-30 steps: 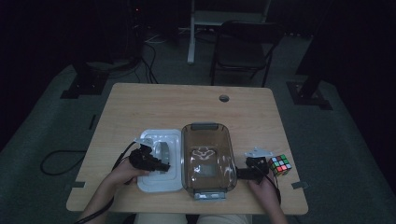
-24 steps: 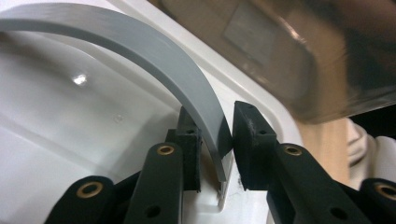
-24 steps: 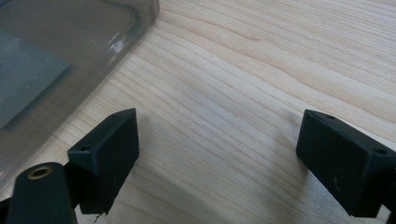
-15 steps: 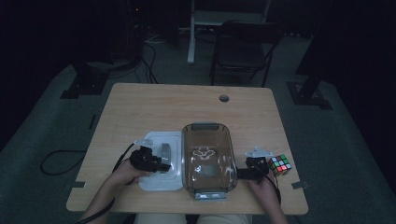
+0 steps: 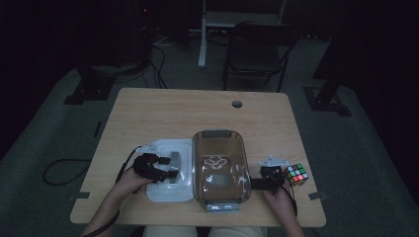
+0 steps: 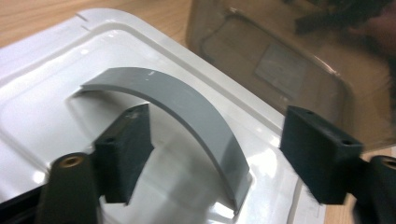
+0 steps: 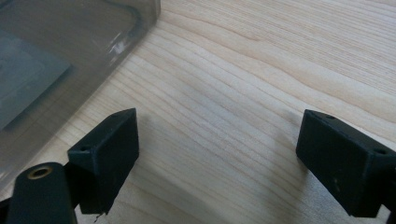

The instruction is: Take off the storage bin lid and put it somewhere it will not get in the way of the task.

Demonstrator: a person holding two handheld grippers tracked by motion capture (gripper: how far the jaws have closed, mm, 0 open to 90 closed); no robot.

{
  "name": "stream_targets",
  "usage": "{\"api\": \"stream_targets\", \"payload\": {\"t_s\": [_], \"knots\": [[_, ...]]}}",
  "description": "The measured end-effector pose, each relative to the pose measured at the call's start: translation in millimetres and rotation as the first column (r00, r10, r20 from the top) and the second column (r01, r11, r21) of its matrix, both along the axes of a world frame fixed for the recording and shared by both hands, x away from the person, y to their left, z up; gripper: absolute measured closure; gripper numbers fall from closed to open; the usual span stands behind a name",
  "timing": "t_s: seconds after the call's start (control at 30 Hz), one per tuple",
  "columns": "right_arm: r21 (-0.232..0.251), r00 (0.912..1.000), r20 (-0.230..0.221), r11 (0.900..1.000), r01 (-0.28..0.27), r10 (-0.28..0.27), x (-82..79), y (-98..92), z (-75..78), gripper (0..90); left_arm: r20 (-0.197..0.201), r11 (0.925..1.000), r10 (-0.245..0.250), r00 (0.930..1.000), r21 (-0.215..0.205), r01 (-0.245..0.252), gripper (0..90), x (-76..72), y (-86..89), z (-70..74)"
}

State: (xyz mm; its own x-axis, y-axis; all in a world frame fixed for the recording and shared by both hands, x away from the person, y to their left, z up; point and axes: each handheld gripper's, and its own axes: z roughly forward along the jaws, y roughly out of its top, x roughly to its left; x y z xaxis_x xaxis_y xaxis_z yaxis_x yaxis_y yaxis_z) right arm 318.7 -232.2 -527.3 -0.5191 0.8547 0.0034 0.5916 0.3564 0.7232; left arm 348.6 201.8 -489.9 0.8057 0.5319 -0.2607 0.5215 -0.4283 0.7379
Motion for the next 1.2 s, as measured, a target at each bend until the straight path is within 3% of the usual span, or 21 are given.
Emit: {"api": "stream_targets", "payload": {"t_s": [0.1,0.2,0.3,0.37,0.43,0.6,0.67,0.7,0.73,0.83,0.97,1.07,1.1,1.13,1.2], "knots": [[0.0,1.0,0.0,1.0,0.0,0.0,0.0,0.0,0.0,13.0,0.019,0.9987,0.028,0.9994,0.042,-0.028,18.3,-1.5,0.5,1.5],[0.001,1.0,0.001,1.0,0.0,0.0,0.0,0.0,-0.1,13.0,0.038,0.9973,0.058,0.9976,0.043,-0.06,9.9,-4.1,2.2,4.3],[0.001,1.0,0.0,1.0,0.0,0.0,0.0,0.0,0.0,13.0,0.058,0.9933,0.103,0.993,0.047,-0.105,9.8,-6.9,5.6,8.1],[0.001,1.0,0.0,1.0,0.0,0.0,0.0,0.0,0.0,13.0,0.053,0.9912,0.127,0.9905,0.031,-0.128,0.3,-7.4,8.6,9.5],[0.001,1.0,0.0,1.0,0.0,0.0,0.0,0.0,0.0,13.0,0.056,0.9904,0.134,0.9894,0.027,-0.136,0.6,-9.5,11.1,10.4],[0.001,1.0,0.0,1.0,0.001,-0.001,0.0,0.1,0.0,13.0,0.086,0.9803,0.185,0.9789,0.053,-0.19,0.6,-16.7,16.8,12.0],[0.0,1.0,0.0,1.0,0.0,0.0,0.0,0.0,0.0,13.0,0.099,0.9724,0.218,0.971,0.064,-0.224,0.6,-19.1,21.1,11.1],[0.0,1.0,0.0,1.0,0.0,0.0,0.0,0.0,0.0,13.0,0.099,0.9724,0.218,0.971,0.064,-0.224,0.6,-19.1,21.1,11.1],[0.001,1.0,0.0,1.0,0.0,0.0,0.0,0.1,0.0,13.0,0.113,0.9643,0.246,0.9626,0.071,-0.255,0.6,-20.7,23.6,10.6],[0.001,1.0,0.0,1.0,0.001,-0.001,0.0,0.1,0.0,13.0,0.117,0.9514,0.292,0.9493,0.067,-0.301,0.6,-24.1,30.9,9.3],[0.001,1.0,0.0,1.0,0.0,0.0,0.0,0.1,0.0,13.0,0.126,0.9207,0.371,0.9202,0.081,-0.382,0.6,-26.8,41.0,7.2],[0.001,1.0,0.0,1.0,0.001,-0.001,0.0,0.1,0.0,13.0,0.155,0.8885,0.431,0.8888,0.099,-0.448,0.6,-29.2,47.7,5.6],[0.001,1.0,0.0,1.0,0.0,0.0,0.0,0.1,-0.1,13.0,0.17,0.8694,0.466,0.8684,0.095,-0.485,0.6,-31.1,52.6,4.6],[0.001,1.0,0.0,1.0,0.0,0.0,0.0,0.1,-0.1,13.0,0.17,0.8694,0.466,0.8684,0.095,-0.485,0.6,-31.1,52.6,4.6],[0.001,1.0,0.0,1.0,0.0,0.0,0.0,0.1,0.0,13.0,0.171,0.8563,0.489,0.8553,0.093,-0.508,0.6,-32.1,57.3,3.0]]}}
